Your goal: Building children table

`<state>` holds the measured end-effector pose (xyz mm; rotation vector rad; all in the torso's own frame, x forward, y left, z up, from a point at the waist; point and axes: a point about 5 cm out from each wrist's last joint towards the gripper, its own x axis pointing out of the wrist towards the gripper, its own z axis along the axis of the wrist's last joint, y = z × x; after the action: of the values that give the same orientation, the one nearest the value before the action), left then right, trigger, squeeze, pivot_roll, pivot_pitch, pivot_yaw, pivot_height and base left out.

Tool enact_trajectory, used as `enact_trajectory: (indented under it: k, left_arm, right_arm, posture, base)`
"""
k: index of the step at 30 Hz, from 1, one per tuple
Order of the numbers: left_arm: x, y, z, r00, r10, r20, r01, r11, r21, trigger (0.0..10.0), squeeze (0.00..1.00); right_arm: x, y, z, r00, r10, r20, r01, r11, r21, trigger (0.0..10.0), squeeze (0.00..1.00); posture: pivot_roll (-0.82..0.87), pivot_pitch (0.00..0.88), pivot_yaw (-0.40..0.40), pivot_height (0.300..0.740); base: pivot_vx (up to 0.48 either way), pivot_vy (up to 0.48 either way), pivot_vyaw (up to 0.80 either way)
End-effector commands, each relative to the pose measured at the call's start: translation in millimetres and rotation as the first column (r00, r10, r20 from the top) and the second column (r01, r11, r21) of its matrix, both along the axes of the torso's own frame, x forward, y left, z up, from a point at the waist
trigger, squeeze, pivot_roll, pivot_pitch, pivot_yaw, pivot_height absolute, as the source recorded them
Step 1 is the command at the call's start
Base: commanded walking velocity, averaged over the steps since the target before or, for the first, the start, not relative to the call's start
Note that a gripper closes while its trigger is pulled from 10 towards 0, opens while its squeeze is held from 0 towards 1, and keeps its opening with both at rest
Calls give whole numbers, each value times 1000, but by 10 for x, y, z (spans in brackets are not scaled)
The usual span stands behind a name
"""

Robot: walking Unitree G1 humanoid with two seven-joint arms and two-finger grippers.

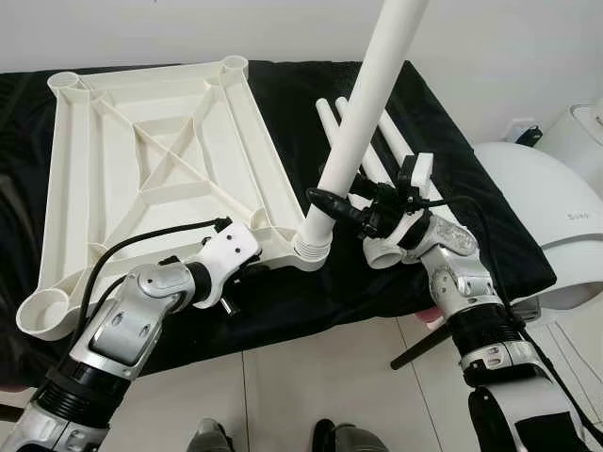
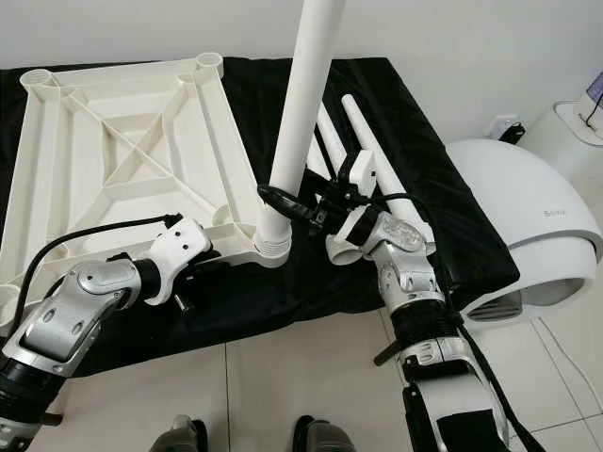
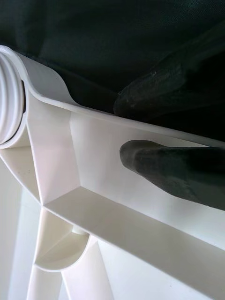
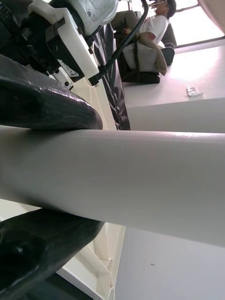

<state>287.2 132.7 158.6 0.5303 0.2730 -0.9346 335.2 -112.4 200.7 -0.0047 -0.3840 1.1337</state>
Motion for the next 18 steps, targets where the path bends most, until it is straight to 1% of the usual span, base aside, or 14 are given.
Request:
enact_trajectory:
  k: [1, 6, 9, 12, 18]
  left_arm:
    - [-69, -70, 18, 999, -54, 3, 54, 999, -4, 10000, 0]
    - [-60, -60, 24, 999, -50, 3, 50, 999, -6, 10000, 0]
    - [-57, -63, 24, 999, -50, 3, 50, 999, -6, 10000, 0]
    - [-53, -75, 25, 999, -53, 2, 53, 999, -10, 10000, 0]
    - [-56, -68, 24, 999, -49, 1, 49, 999, -9, 10000, 0]
  right_arm:
    - [-38, -112, -600, 967, -125, -222, 88, 981, -171, 10000, 0]
    - [-109, -100, -615, 967, -152, -204, 125, 982, -139, 10000, 0]
    - [-108, -95, -605, 968, -156, -194, 131, 982, -135, 10000, 0]
    - [-99, -50, -552, 974, -152, -167, 130, 983, -132, 10000, 0]
    - [-80, -29, -523, 975, -151, -161, 131, 983, -129, 10000, 0]
  posture:
    - [75, 189, -49, 740]
    - [66, 187, -46, 740]
    - [64, 187, -45, 740]
    - [63, 188, -45, 740]
    - [67, 191, -47, 740]
  base:
    - [0, 0, 0]
    - [0, 0, 0]
    - [0, 0, 0]
    - [0, 0, 0]
    - [0, 0, 0]
